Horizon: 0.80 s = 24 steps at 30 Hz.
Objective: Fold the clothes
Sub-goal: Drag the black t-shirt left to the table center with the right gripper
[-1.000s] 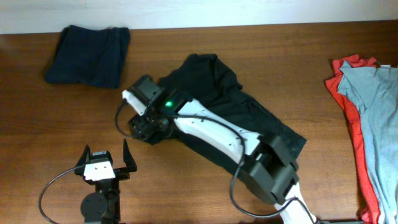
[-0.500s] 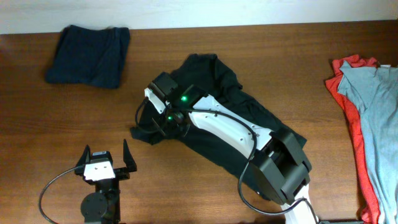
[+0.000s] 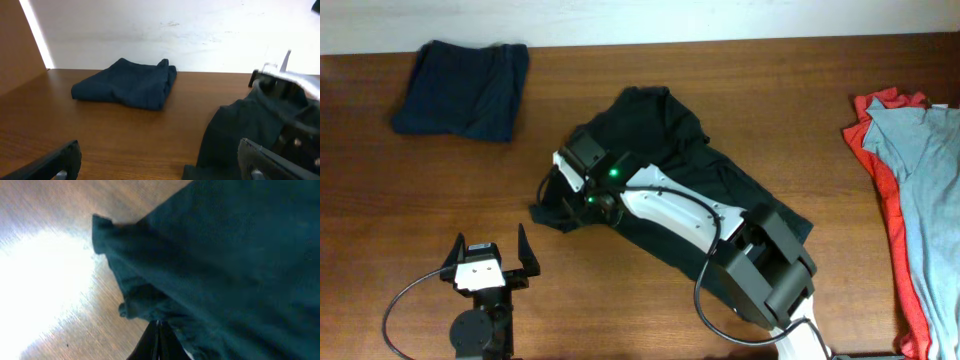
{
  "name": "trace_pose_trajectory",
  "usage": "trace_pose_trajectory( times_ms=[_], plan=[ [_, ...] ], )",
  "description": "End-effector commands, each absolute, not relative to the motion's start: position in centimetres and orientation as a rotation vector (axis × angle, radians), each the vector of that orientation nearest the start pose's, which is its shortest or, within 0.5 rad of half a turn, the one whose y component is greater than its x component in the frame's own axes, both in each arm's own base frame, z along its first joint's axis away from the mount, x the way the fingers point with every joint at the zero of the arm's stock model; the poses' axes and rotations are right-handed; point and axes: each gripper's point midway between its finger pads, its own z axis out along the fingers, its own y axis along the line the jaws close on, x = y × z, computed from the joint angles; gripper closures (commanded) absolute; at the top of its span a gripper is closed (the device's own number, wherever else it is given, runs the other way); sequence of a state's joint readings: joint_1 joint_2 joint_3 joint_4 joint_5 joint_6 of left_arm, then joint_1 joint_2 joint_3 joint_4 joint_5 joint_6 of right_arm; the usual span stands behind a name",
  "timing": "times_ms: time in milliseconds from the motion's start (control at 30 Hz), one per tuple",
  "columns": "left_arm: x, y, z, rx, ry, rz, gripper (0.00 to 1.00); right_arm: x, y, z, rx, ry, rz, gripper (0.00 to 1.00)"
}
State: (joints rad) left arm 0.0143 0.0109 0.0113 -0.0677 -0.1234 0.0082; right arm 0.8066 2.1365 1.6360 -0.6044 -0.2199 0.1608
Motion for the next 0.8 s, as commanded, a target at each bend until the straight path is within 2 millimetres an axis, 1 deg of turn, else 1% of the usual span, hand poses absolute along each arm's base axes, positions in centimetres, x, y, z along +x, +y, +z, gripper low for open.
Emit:
trace_pose_trajectory(
  times_ms=[0, 133, 300, 400, 500, 600, 700, 767],
  plan=[
    [24.5, 2.3, 15.9, -0.079, 1.639, 0.128, 0.01, 31.3, 40.1, 3.6, -0.969, 2.638, 0.584, 0.96],
    [24.5, 2.3, 15.9, -0.079, 1.639, 0.128, 0.01, 31.3, 40.0, 2.7, -0.937, 2.640, 0.592, 0.96],
    [24.5, 2.3, 15.9, -0.079, 1.639, 0.128, 0.01, 31.4, 40.1, 1.8, -0.937, 2.637, 0.592, 0.96],
    [24.5, 2.3, 15.9, -0.079, 1.639, 0.128, 0.01, 31.5, 40.2, 0.8, -0.938, 2.639, 0.590, 0.96],
    [24.5, 2.3, 15.9, -0.079, 1.638, 0.128, 0.01, 32.1, 40.3, 0.1, -0.928, 2.629, 0.569, 0.96],
    [24.5, 2.3, 15.9, -0.079, 1.639, 0.128, 0.01, 32.5, 39.9, 0.0, -0.915, 2.625, 0.526, 0.96],
    [24.5, 2.3, 15.9, -0.079, 1.639, 0.128, 0.01, 32.1, 39.6, -0.3, -0.913, 2.652, 0.518, 0.96],
    [24.5, 2.3, 15.9, -0.079, 1.638, 0.128, 0.01, 31.5, 39.1, -0.6, -0.858, 2.716, 0.516, 0.96]
  ],
)
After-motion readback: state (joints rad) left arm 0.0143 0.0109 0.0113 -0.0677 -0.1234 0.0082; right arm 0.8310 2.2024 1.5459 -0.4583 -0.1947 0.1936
